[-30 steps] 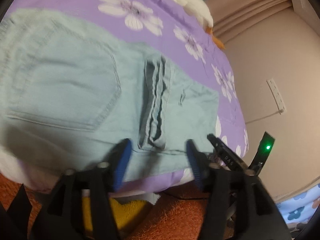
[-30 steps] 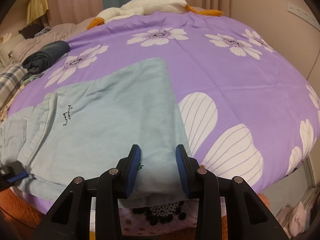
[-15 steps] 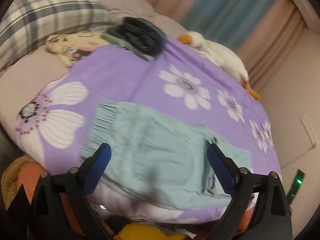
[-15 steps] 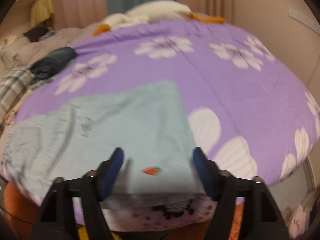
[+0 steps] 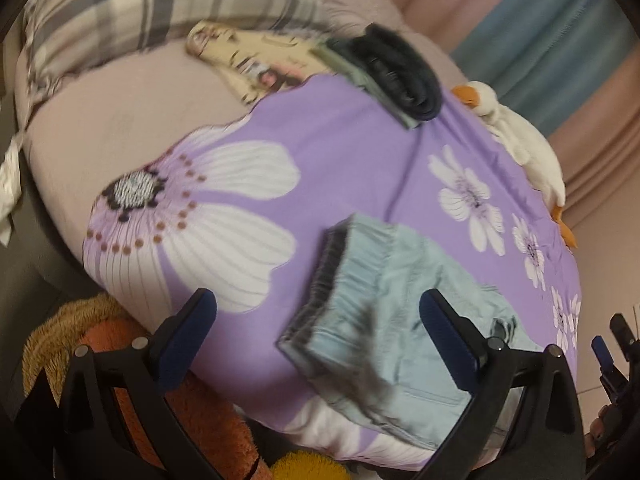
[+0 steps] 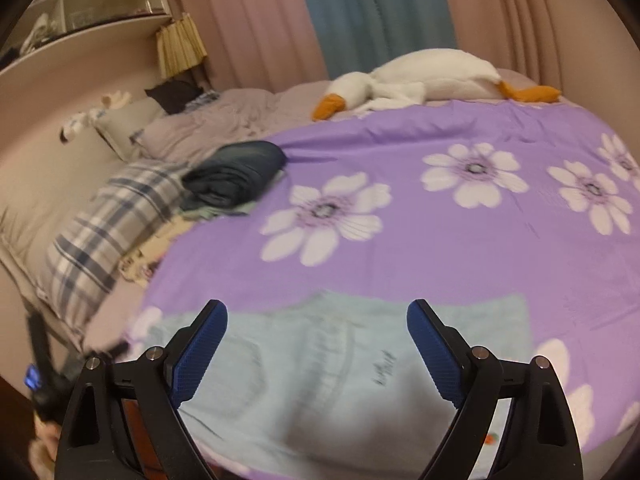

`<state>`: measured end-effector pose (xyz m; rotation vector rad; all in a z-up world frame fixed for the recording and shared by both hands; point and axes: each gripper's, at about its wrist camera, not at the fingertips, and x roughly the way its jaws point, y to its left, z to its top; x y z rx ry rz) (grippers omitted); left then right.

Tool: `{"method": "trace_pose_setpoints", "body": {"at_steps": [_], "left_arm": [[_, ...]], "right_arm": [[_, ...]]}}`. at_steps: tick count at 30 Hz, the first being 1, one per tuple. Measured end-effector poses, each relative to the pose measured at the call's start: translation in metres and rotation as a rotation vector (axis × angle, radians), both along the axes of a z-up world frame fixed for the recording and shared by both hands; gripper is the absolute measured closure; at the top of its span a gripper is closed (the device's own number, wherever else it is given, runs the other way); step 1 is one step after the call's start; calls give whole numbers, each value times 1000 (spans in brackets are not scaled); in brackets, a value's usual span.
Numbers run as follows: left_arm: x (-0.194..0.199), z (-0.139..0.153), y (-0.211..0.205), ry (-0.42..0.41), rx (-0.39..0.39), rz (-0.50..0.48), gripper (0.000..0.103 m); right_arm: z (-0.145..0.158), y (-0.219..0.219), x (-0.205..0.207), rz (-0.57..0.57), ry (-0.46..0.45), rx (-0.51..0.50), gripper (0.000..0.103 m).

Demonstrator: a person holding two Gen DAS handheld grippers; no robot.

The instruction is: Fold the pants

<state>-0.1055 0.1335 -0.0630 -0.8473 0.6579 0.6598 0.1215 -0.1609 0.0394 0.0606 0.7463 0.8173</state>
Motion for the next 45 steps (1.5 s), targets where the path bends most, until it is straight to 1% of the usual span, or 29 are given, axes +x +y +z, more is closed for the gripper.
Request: {"method": "trace_pose_setpoints", "body": {"at_steps": [4,6,8,11,14,18,19,22,23,24,26,27,29,31,32,33,36,38,40,41,42,43,44,45], "left_arm": [[-1,-10,5,24,-26,12,1],[-3,-16,7,22,-64,11,2],[-3,-22,9,6,-102,7,2],[-4,-23,8,-7,-107,18,2],[-2,-25,8,-29,-123,6,3],[-1,-27,7,-48,-129,16,3],[-1,-27,5,-49,-126,12,4],[0,-27,-2,-44,-122,2,13],[0,-27,-5,-57,-139,-10,17],[2,-29,-7,-81,-168,-31,22],[5,-35,-9,-153,-259,-83,25],[6,-36,-9,-163,-263,-75,27],[8,-36,-6,-174,-247,-65,28],[9,-37,-1,-199,-269,-53,28],[8,-37,3,-208,-282,-42,31],[8,-37,5,-213,-285,-32,35],[9,-36,9,-203,-263,-16,44],[12,-34,6,-187,-216,-20,45],[16,-31,3,-171,-175,-26,48],[16,-31,2,-172,-171,-19,53],[14,-29,2,-188,-172,-2,60],[13,-28,2,-196,-164,11,62],[12,-20,-1,-195,-131,11,67],[12,-14,-4,-188,-100,2,68]], "right_arm": [[-11,17,0,-19,12,-6,12],[-24,22,3,-51,31,-42,12],[-37,28,6,-33,53,-81,12],[-52,25,11,-23,102,-87,12],[-60,18,16,-13,133,-87,12],[-66,6,25,-77,156,-84,12],[-67,4,26,-77,162,-80,12],[-71,-2,31,-86,179,-74,12],[-72,-4,33,-92,186,-72,12],[-72,-7,35,-100,193,-68,12],[-73,-9,37,-105,200,-58,12],[-72,-10,38,-107,203,-54,12],[-72,-12,37,-104,200,-48,12],[-73,-13,36,-98,197,-42,12],[-74,-13,35,-91,202,-45,12],[-76,-13,36,-85,210,-50,12],[-80,-14,38,-95,226,-54,12],[-80,-14,39,-101,230,-44,12],[-81,-15,40,-99,241,-34,12],[-82,-13,41,-95,248,-34,12],[-83,-12,41,-91,253,-36,12],[-84,-12,40,-90,253,-38,12],[-84,-11,40,-87,253,-41,12],[-84,-11,40,-85,251,-44,12]]}}
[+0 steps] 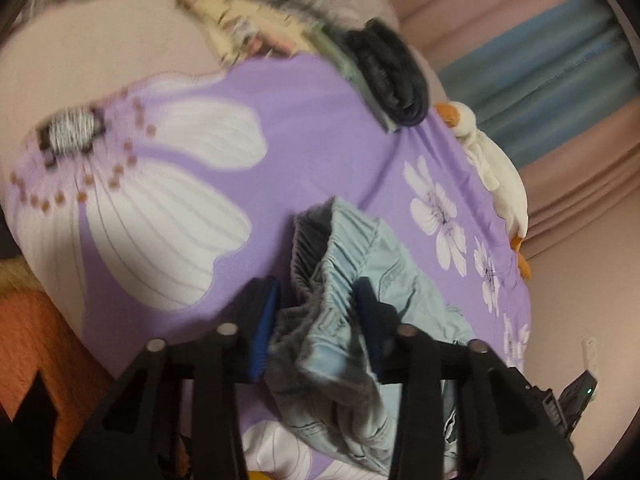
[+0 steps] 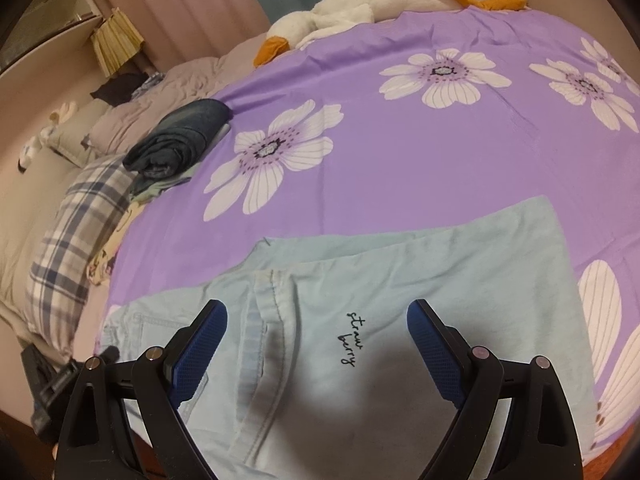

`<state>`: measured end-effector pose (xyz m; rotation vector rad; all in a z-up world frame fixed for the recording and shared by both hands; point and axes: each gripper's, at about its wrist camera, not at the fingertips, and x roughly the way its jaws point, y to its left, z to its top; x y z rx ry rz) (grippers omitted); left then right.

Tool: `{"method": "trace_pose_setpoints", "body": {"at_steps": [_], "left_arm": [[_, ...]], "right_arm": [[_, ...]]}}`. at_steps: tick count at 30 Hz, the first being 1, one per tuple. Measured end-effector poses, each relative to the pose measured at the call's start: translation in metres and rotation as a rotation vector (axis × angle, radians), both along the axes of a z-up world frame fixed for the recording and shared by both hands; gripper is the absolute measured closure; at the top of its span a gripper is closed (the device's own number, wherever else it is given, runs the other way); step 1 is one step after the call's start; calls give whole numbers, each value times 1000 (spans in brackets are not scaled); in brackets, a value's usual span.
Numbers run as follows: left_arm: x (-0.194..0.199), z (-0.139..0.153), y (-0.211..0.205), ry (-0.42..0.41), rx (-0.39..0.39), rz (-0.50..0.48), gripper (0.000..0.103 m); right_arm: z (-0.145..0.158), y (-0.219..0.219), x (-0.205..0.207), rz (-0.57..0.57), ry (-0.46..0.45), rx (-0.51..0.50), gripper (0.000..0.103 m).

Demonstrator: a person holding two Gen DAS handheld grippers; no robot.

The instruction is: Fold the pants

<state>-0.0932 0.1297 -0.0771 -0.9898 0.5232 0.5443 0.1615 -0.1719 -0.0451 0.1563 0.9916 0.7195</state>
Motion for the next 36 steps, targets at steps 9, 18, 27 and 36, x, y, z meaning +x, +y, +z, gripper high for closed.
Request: {"method": "trace_pose_setpoints", "body": {"at_steps": [9,18,27,36], "left_arm": [[16,50,-28,-47,151,-33,80],[46,95,-65,-62,257,-142,84],[84,112,-102,-105,276,-317,98],[137,77,-139,-6,230,-491,101]], "right_arm": [[1,-17,6,-45,3,17,12],[7,-37,11,-94,0,65,12],[11,-58,14,-141,-18,78,12],[5,-70,21,-167,6,92,12]]}}
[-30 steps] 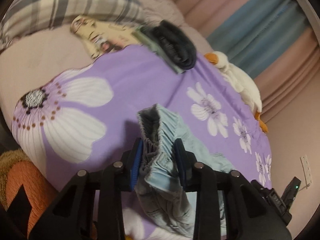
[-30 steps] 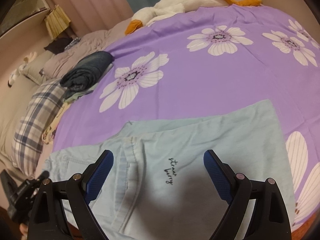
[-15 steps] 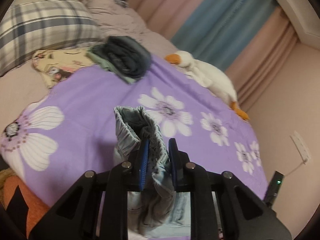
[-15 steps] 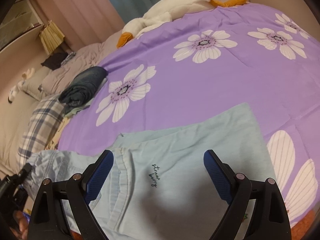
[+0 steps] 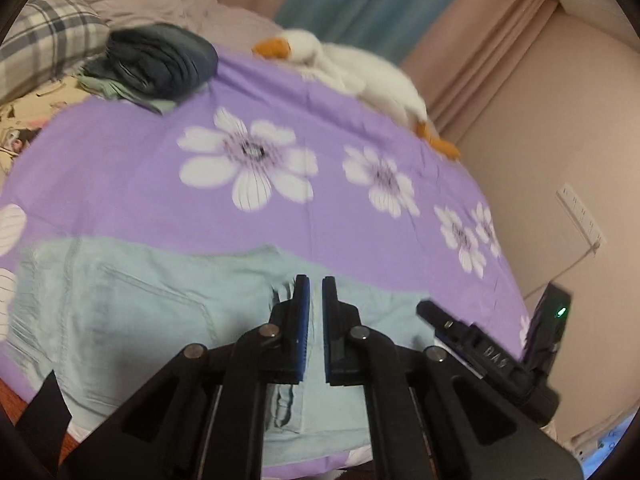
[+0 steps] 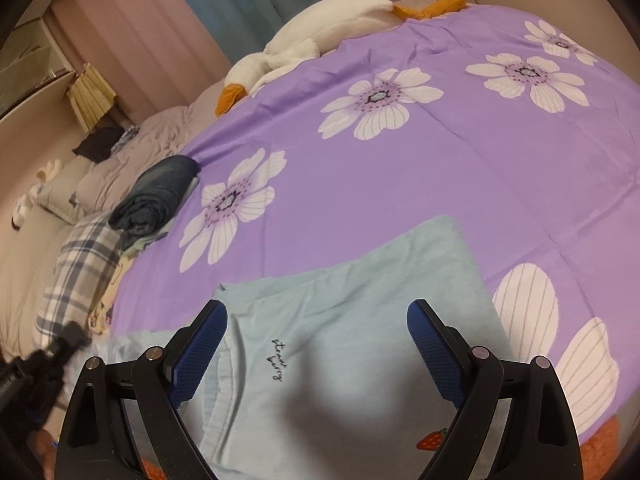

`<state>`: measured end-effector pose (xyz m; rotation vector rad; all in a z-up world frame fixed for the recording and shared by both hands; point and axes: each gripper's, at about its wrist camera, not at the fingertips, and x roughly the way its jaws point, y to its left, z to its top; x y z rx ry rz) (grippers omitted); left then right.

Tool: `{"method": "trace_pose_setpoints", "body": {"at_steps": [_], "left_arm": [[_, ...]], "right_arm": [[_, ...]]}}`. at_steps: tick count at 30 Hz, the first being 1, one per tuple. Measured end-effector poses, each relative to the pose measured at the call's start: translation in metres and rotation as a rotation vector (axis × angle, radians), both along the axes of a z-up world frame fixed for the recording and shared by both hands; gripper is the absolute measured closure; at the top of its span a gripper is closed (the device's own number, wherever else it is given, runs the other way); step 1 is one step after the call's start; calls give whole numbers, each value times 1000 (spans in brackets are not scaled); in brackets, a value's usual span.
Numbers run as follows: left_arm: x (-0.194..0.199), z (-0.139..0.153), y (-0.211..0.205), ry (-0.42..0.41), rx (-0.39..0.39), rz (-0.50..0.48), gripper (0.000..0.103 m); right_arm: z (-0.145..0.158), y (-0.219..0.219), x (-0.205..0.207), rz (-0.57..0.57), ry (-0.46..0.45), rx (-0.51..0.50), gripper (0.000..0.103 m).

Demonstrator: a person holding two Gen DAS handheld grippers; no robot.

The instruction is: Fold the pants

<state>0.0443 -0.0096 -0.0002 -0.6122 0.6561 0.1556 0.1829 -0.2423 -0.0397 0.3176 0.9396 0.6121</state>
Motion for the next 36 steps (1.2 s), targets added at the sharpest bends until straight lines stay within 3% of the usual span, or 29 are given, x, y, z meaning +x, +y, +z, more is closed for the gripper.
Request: {"method": "trace_pose_setpoints", "body": {"at_steps": [4,7,8,11,12,20,24,30,36], "left_arm": [[3,-12,-5,21,-24,-15,100],[-3,-13,6,35,-29,38,91],[-8,-12,12,35,-29,62,84],[-24,-10,27,25,-26,128,41],[-33,-9,34,19,-25,162,33],[-95,-13,92,86,-4,418,18],[-121,-35,117,119,-88,513,17],[-140,-79,133,198,-269,517,18],[-143,-86,131,146,-389,471,22]], "right_arm": [[-3,-6,2,-14,7,-2,12],[-6,-9,5,-23,19,-6,12],[-7,-9,6,-27,23,-10,12],[-9,-9,7,-30,28,-15,12],[-10,-8,7,-28,30,-15,12],[-12,8,4,15,28,-52,12],[-11,16,2,31,26,-64,12],[-10,28,-2,58,14,-93,12],[-10,37,-5,69,3,-115,12]]}}
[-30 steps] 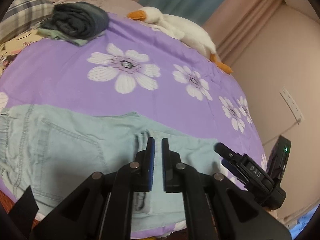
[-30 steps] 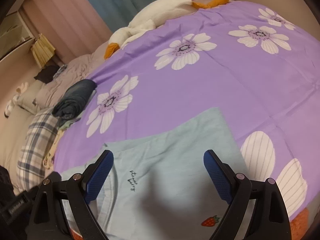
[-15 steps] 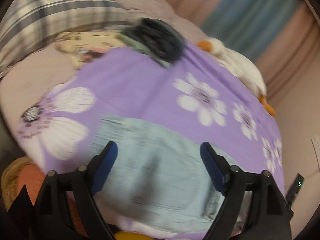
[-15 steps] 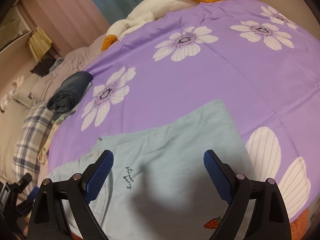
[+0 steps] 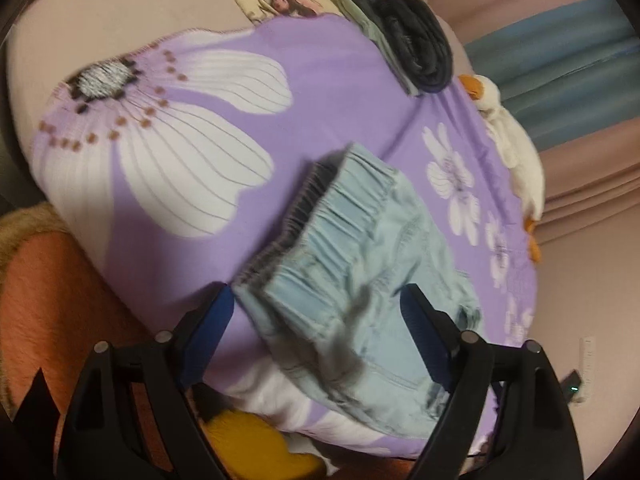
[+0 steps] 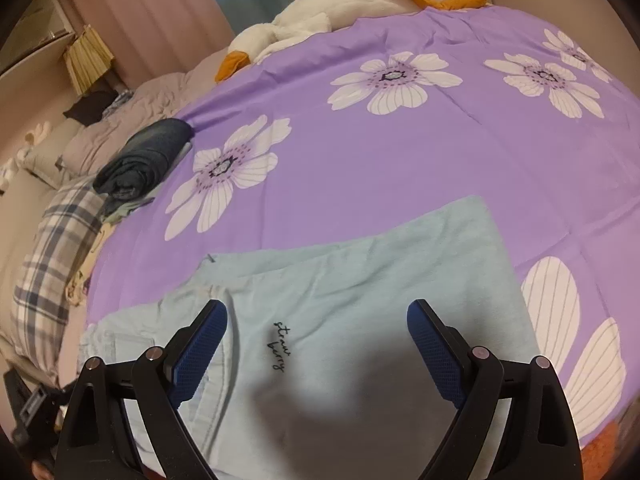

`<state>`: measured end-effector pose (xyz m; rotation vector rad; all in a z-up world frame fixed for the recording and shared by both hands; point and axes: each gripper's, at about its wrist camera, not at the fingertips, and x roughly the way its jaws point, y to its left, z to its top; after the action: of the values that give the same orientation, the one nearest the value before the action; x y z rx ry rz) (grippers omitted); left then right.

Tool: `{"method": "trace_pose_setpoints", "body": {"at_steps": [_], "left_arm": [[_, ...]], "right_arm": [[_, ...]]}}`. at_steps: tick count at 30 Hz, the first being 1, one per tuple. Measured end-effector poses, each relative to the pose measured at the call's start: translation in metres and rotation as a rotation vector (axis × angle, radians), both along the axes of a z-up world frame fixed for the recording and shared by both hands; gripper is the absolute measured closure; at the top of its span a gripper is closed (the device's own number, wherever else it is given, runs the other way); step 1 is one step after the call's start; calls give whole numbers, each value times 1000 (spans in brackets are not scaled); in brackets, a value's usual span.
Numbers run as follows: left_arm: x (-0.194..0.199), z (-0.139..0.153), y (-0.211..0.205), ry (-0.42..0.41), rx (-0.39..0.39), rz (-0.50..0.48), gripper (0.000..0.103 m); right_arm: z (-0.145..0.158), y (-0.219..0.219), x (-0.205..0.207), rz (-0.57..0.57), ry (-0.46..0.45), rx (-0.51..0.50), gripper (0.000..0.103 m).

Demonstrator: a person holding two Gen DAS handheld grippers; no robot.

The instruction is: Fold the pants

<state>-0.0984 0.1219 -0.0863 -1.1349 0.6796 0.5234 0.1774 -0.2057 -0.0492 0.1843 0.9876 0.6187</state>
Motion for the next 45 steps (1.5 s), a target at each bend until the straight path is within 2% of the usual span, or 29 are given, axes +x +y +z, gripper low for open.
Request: {"method": "trace_pose_setpoints", "body": {"at_steps": [5,9,10,11,12,14,15,17,23,29,35,45], "left_arm": [[9,-11,13,-61,-29,29,23],[18,-16,26,-131,-59,11,26],[20,-17,28,-145,-64,12,30],[23,-18,30,-146,-63,13,42],[26,-20,31,-151,-72,10,51],[28,-19,30,-156,-83,19,58],[28,-15,28,-147,-71,23,60],[30,4,19,-135,11,15,63],[45,65,-16,-194,192,-52,67],[70,99,-49,-212,287,-148,67],[106,114,-77,-205,340,-256,67],[156,105,-139,-149,395,-459,67]], "right_arm": [[-3,7,-2,20,2,-11,12],[-4,10,-2,26,10,-12,12],[-5,10,-2,26,10,-12,12],[-5,10,-2,25,11,-12,12],[-5,10,-2,24,13,-11,12],[-6,11,-2,27,20,-8,12],[-7,11,-3,32,22,-5,12],[-6,12,-3,36,22,-3,12],[-4,4,-1,12,15,11,12],[-2,-6,2,-14,10,25,12],[1,-19,5,-47,5,46,12],[-1,-46,14,-115,19,83,12]]}}
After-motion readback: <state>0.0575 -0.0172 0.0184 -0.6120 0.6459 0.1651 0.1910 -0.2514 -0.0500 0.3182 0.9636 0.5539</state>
